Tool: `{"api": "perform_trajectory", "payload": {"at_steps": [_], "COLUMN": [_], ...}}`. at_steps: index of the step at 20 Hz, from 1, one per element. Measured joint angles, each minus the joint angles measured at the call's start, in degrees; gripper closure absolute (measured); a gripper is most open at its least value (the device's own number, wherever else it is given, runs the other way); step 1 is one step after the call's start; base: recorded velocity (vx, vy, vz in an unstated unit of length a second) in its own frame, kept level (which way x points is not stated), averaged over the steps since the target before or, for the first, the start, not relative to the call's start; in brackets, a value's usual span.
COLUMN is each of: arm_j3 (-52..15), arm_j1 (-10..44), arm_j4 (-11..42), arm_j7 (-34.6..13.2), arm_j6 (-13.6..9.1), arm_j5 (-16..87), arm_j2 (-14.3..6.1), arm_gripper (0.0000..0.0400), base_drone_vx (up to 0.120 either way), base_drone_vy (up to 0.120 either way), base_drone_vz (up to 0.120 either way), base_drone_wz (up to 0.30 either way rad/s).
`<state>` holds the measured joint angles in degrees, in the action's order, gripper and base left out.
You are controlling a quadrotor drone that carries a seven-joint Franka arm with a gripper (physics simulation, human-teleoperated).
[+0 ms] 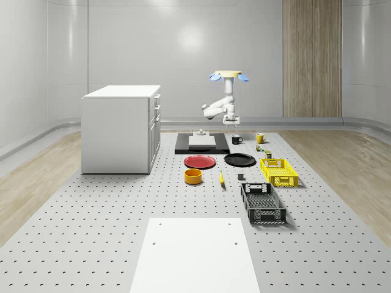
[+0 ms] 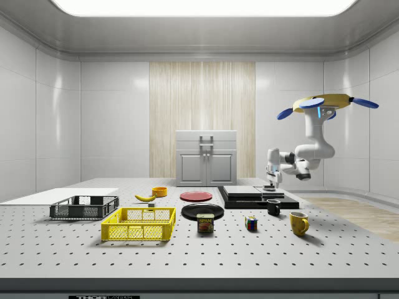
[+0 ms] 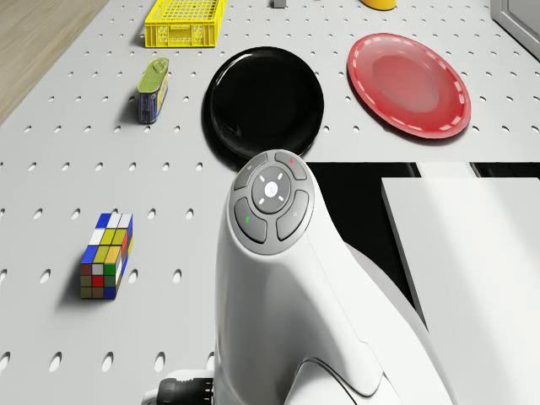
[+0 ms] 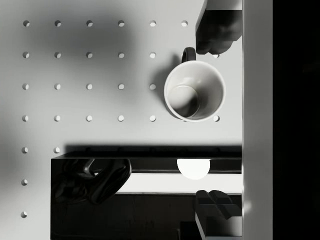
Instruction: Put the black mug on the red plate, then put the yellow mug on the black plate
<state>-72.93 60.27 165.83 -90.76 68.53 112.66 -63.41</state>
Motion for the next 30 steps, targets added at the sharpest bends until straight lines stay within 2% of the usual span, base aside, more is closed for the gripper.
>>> {"api": "perform_trajectory", "payload": {"at_steps": [10,13,22,30], "arm_j3": [-1.1,-0.8,4.1,5.1], "arm_j1": [1.3,1.5,1.3,2.3], "arm_j4": [-0.2,-0.3,-1.4,-1.9], "arm_j7": [-1.2,-1.3,-0.9,-1.7], "arm_j6": [2.5,3.6,8.7,10.6], "arm_j5": [-1.5,-1.5,2.5,3.1], "arm_j2": [-3.0,-4.0,-7.7,-9.2], "arm_gripper": [0.0000,0.0000,0.0000,0.0000], "base_drone_vx": [0.036,0.000,0.000,0.000], "base_drone_vy": [0.000,0.000,0.000,0.000], "base_drone_vz": [-0.108,0.000,0.000,0.000], "base_drone_wz": [0.000,0.000,0.000,0.000]}}
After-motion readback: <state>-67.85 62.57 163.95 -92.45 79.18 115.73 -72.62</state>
